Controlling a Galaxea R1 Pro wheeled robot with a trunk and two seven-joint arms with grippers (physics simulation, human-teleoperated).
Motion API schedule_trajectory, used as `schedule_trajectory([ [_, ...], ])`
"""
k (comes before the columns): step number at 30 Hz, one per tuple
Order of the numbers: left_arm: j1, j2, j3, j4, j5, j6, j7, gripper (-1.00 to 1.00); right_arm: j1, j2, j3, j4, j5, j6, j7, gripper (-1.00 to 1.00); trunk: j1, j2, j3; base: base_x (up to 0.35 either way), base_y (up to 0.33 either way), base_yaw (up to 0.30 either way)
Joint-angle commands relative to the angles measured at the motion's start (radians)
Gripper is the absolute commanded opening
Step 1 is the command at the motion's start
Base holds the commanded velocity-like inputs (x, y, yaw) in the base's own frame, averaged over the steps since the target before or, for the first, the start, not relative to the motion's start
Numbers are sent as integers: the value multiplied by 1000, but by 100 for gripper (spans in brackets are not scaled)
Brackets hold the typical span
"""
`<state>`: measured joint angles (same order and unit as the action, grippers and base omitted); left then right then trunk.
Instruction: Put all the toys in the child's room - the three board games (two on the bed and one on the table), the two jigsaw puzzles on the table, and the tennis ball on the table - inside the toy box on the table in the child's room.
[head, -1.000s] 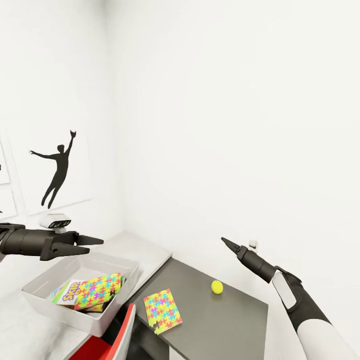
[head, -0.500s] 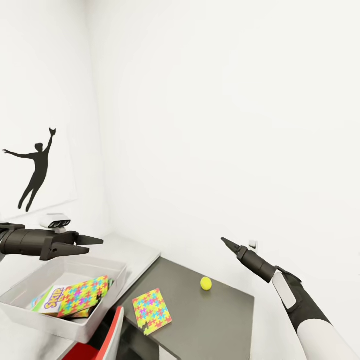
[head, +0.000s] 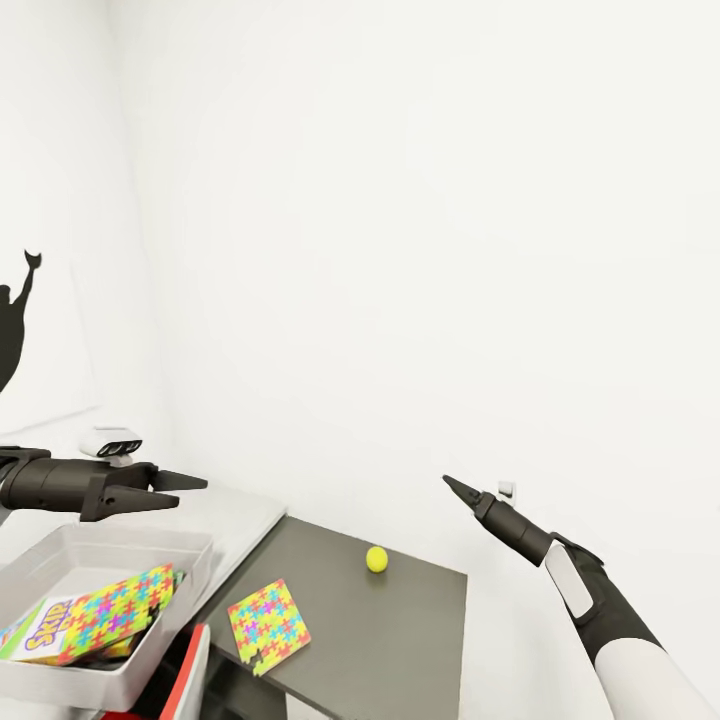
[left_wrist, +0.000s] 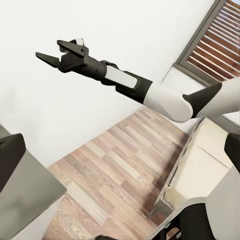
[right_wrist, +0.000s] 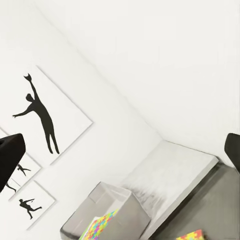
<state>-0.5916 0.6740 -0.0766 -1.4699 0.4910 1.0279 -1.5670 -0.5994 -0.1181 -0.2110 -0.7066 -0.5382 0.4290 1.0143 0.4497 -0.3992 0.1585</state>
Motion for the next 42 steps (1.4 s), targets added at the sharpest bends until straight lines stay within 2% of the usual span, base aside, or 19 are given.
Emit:
schedule_trajectory([
  [1,-1,1,-2,0,1,11,-4,100,0,0,-1,1,-6,8,1,100,0,-1,-1,-40,0,-276],
  [25,-1,1,-5,0,0,11,-4,100,0,1,-1,2,-6,10,-12,100,0,-1,-2,-5,0,-275],
  [42,-1,-2,-4,0,0,11,-4,100,0,2,-2,4,-6,11,-43,100,0,-1,-24,0,0,-174],
])
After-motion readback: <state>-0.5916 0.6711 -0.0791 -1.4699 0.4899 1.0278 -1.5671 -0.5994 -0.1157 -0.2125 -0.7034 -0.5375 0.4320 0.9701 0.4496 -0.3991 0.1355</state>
